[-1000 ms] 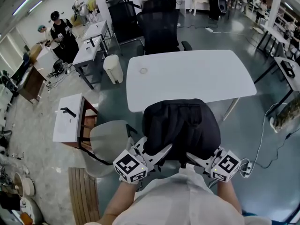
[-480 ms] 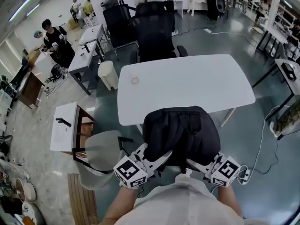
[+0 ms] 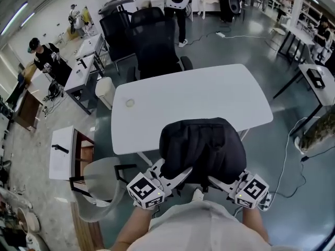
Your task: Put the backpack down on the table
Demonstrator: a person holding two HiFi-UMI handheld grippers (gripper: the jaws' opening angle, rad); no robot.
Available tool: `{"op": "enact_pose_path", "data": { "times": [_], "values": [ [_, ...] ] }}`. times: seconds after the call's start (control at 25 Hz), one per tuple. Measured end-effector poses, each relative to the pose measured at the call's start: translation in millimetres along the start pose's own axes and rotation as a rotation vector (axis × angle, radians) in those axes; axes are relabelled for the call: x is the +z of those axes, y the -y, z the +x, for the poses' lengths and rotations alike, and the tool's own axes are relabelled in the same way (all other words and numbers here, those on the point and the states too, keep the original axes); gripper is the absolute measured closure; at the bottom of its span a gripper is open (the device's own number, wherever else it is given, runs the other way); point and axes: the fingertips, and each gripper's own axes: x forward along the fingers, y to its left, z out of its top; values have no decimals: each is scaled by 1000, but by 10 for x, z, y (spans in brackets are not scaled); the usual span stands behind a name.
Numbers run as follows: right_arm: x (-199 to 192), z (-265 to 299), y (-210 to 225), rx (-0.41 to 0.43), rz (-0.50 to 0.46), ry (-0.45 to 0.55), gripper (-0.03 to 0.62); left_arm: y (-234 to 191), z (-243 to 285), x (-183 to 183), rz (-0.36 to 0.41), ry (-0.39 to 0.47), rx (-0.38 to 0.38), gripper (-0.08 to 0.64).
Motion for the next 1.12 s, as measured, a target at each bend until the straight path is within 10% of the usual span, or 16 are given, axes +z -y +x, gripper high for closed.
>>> {"op": "enact_pose_path", "data": {
  "times": [1.12],
  "values": [
    [226, -341, 1264, -96, -12, 46, 394, -423, 1291, 294, 25, 0, -104, 435]
  ]
}}
